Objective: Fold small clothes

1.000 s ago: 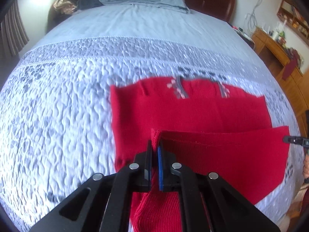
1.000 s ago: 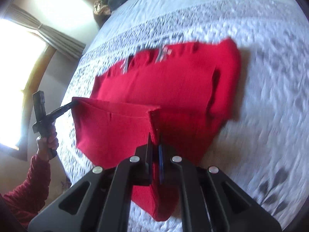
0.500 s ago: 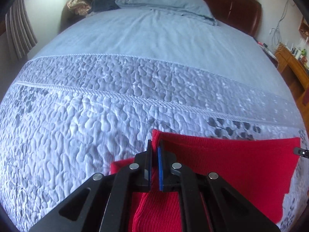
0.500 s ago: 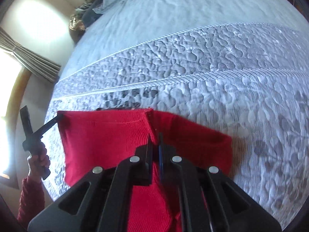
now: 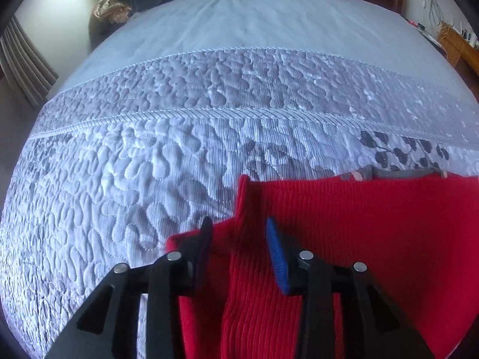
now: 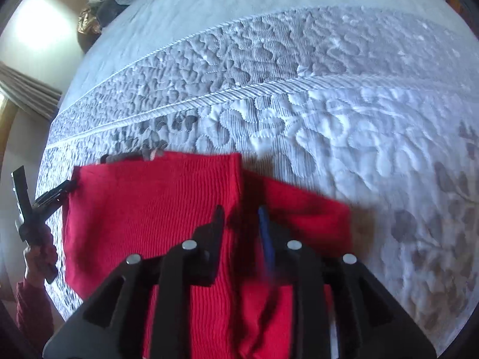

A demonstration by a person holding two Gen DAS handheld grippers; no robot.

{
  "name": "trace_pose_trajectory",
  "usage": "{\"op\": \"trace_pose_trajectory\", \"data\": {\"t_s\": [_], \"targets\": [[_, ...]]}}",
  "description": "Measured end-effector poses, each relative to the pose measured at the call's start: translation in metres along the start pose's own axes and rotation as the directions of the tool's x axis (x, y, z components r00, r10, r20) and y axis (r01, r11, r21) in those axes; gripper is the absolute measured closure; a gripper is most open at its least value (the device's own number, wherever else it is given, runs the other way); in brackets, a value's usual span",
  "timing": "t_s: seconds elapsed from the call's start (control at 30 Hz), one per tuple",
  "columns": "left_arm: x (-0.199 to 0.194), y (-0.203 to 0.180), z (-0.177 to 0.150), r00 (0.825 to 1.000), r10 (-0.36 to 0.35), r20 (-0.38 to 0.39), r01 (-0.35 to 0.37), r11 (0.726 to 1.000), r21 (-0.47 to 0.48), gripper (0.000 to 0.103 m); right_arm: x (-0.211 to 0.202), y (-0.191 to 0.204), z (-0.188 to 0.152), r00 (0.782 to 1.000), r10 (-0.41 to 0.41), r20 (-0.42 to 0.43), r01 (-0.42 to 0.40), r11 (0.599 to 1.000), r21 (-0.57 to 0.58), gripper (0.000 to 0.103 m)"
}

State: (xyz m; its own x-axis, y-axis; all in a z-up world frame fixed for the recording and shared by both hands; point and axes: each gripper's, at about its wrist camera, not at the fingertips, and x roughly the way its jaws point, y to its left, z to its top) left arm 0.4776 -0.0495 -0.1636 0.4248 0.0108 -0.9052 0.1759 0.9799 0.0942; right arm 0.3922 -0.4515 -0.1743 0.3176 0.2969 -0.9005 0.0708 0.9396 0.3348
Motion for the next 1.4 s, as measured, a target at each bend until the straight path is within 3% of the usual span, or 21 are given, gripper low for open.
{"op": "trace_pose_trajectory", "data": {"t_s": [0.1,0.27,0.33,0.53,0.67,0.73,0.77,0.8,0.83,1.1,1.3,1.4], "targets": [[-0.027,0.015,-0.026,0.999,0.005,-0.037,-0.005,1.0,-0.001,0.053,-0.029,0.003,-0.028,1.0,0.024,-0.001,-0.024,0.999,-0.028,0.07],[-0.064,0.043,-0.1,0.993,-0.051,-0.11,0.045,0.997,-0.058,0.053,-0.063,0.011,-0.104,0.991,0.115,-0.065,-0.12,0.99,-0.072,0.059],[-0.074,0.045,-0.126,0.99,-0.072,-0.125,0.065,0.996,-0.062,0.053,-0.064,0.013,-0.128,0.986,0.133,-0.099,-0.141,0.987,-0.078,0.051],[-0.079,0.04,-0.159,0.984,-0.087,-0.153,0.079,0.995,-0.057,0.053,-0.051,0.013,-0.158,0.975,0.163,-0.151,-0.17,0.985,-0.037,0.05],[-0.071,0.036,-0.158,0.98,-0.11,-0.164,0.1,0.993,-0.067,0.053,-0.041,0.018,-0.161,0.965,0.198,-0.174,-0.205,0.978,-0.027,0.057],[-0.067,0.033,-0.157,0.978,-0.117,-0.173,0.105,0.992,-0.075,0.055,-0.037,0.022,-0.16,0.96,0.212,-0.183,-0.222,0.974,-0.034,0.068],[-0.066,0.032,-0.156,0.977,-0.118,-0.178,0.106,0.991,-0.076,0.059,-0.035,0.026,-0.161,0.957,0.218,-0.192,-0.23,0.972,-0.044,0.084],[-0.065,0.031,-0.155,0.975,-0.128,-0.181,0.117,0.99,-0.073,0.075,-0.034,0.026,-0.162,0.955,0.222,-0.197,-0.235,0.971,-0.046,0.097],[-0.064,0.029,-0.154,0.968,-0.164,-0.192,0.151,0.985,-0.081,0.088,-0.035,0.026,-0.162,0.955,0.219,-0.199,-0.233,0.971,-0.049,0.099],[-0.072,0.028,-0.153,0.968,-0.14,-0.207,0.131,0.99,-0.055,0.095,-0.07,0.017,-0.168,0.965,0.214,-0.149,-0.225,0.972,-0.064,0.1],[-0.061,0.029,-0.161,0.97,-0.113,-0.214,0.108,0.994,-0.033,0.094,-0.035,0.005,-0.183,0.967,0.123,-0.224,-0.135,0.99,-0.041,0.1],[-0.067,0.026,-0.161,0.972,-0.111,-0.205,0.109,0.994,-0.018,0.091,-0.029,0.003,-0.185,0.965,0.157,-0.209,-0.163,0.987,-0.011,0.099]]}}
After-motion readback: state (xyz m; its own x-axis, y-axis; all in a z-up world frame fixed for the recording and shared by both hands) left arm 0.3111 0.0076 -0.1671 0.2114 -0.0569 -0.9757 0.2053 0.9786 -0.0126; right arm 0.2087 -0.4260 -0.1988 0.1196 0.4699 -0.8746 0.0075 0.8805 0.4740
